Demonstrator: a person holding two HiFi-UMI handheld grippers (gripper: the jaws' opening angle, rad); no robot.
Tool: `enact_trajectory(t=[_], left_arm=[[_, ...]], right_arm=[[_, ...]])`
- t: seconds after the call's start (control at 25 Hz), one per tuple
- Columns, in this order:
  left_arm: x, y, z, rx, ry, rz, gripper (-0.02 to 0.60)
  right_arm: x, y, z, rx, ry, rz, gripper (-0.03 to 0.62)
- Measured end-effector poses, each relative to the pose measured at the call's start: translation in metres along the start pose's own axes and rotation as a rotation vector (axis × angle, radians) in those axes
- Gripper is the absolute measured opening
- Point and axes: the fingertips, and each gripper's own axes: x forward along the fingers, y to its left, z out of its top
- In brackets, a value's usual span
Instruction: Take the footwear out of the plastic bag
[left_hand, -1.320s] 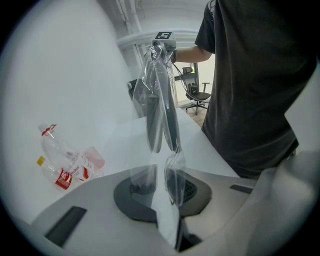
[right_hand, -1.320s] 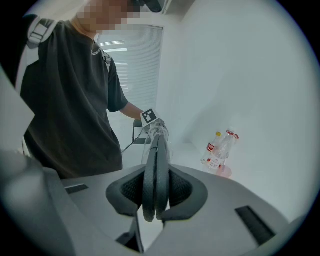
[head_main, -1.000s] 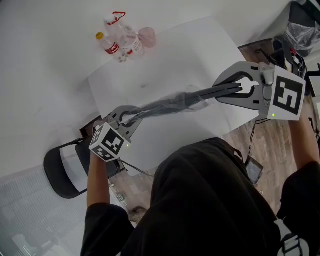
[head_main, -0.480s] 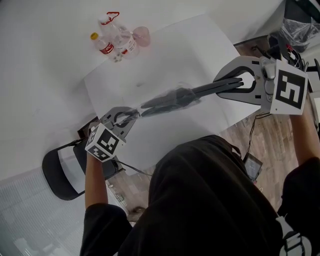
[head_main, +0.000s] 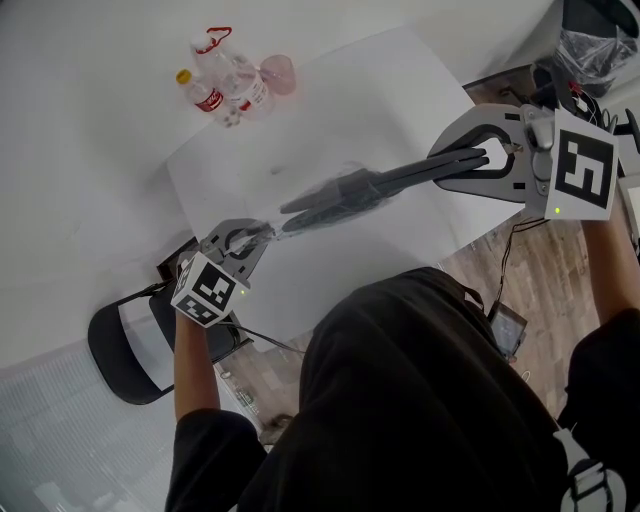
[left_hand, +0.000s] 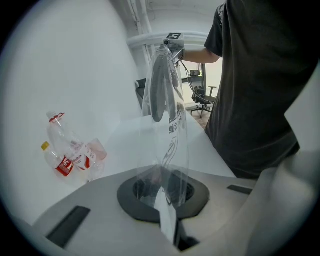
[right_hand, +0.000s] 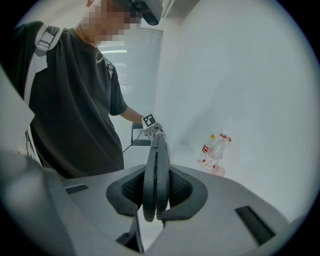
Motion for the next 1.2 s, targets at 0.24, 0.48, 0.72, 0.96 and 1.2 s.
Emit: enact_trajectory(t=[0.24,0.48,0.72,0.96,1.2], left_arm=[[0.001,0.002,-0.014,-0.024,-0.016,0.01,0.023],[0.005,0.001,-0.025,-0.047,-0.031,0.005,0.023],[-0.004,-0.002,-0.011,-0.084,-0.005,0.012,0.023],[-0.007,-0.002,-0.021,-0.124,-0.005,0.029,0.023],[-0.006,0.001,-0.028,-0.155,-0.005,0.037,0.023]], right_arm=[[0.0,0.0,0.0,0.001,0.013,-0.008,0.077],[0.001,-0.001,-0.004,0.021,0.026,-0.024,0.077],[-0.026,-0.003,-0.004,0.024,0.017,-0.015,0.077],[-0.029,-0.004,-0.007,0.03,0.013,-0.03,0.077],[-0.036,-0.008,-0.01,0.049,0.015,-0.051,0.077]])
